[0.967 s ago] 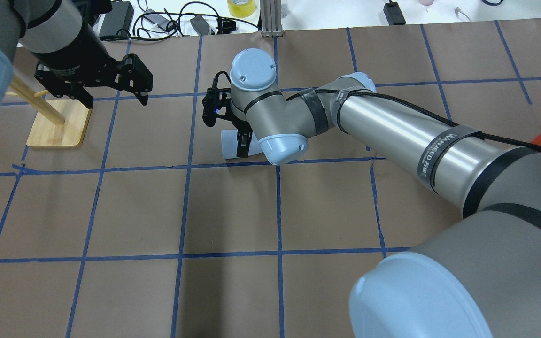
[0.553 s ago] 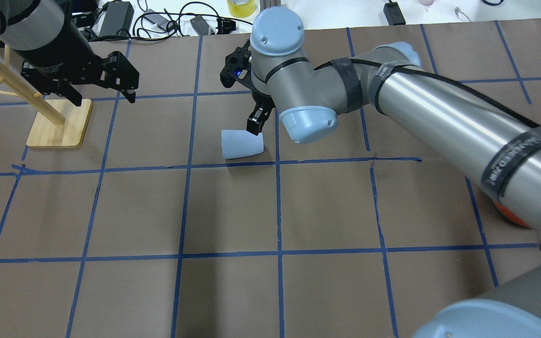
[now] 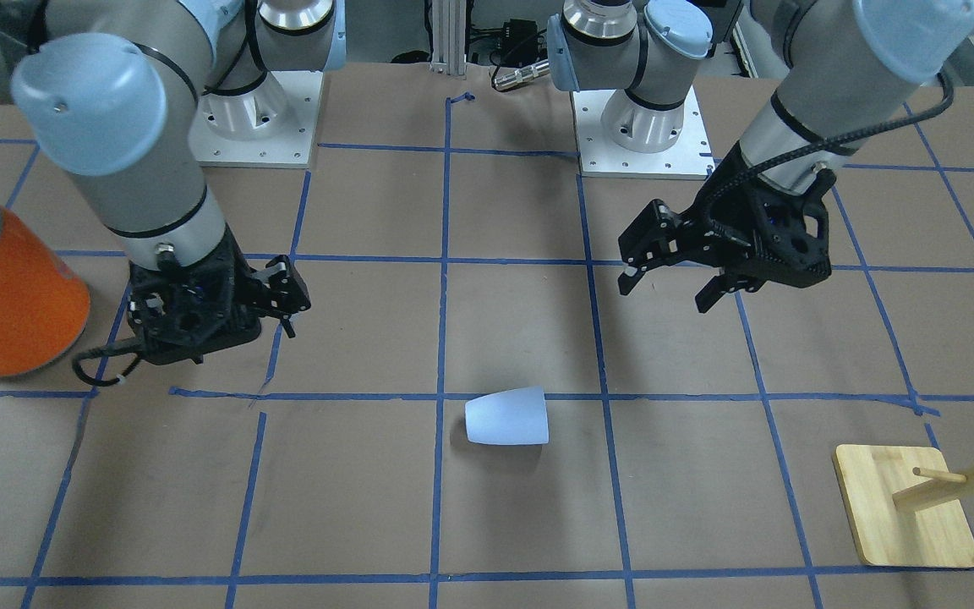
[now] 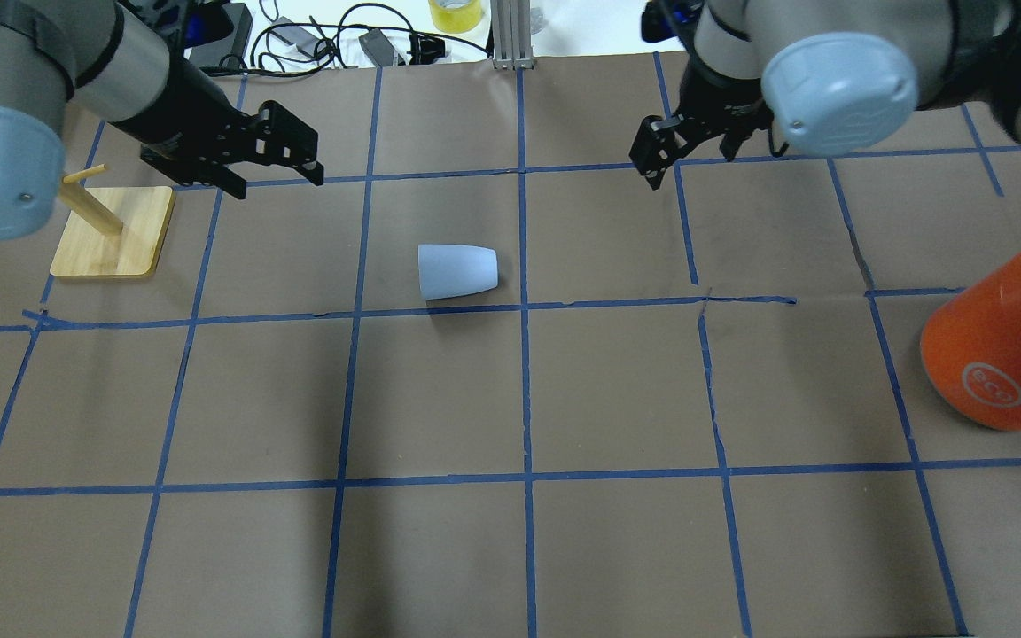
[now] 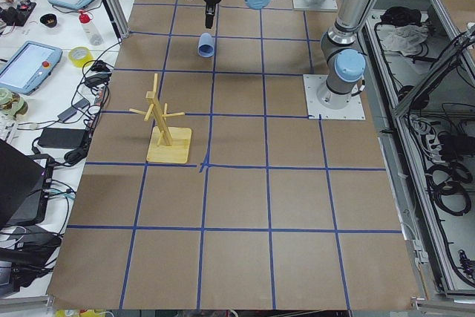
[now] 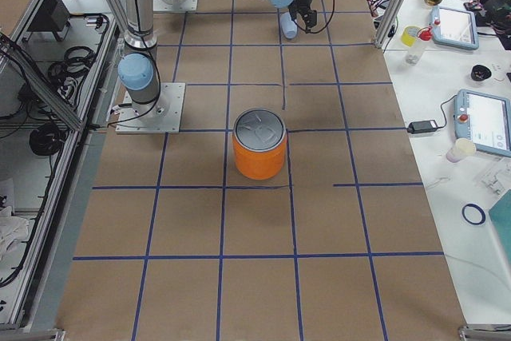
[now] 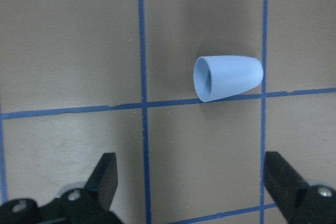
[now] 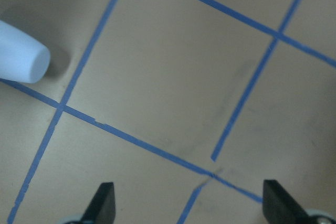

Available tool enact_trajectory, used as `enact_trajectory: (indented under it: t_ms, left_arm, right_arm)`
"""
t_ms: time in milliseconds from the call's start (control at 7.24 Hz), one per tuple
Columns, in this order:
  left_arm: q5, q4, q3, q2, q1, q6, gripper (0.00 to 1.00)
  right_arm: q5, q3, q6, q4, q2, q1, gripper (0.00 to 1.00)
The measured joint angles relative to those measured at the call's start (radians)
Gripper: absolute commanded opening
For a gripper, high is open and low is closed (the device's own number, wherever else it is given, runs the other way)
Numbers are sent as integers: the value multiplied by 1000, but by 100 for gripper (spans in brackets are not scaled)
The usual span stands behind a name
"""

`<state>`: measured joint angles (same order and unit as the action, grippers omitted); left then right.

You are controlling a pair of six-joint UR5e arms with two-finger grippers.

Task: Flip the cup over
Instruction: 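Move the right arm back while the left gripper reaches toward the cup, then close the left gripper on the rim of the lying cup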

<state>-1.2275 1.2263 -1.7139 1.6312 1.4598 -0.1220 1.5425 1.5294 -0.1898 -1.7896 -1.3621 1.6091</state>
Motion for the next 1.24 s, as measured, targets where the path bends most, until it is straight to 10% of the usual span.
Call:
enact_trajectory:
  t_ms: [1244]
  left_arm:
    - [396, -251, -189, 286, -4, 1, 100]
  right_arm:
    - [152, -12, 211, 215, -170, -64, 100]
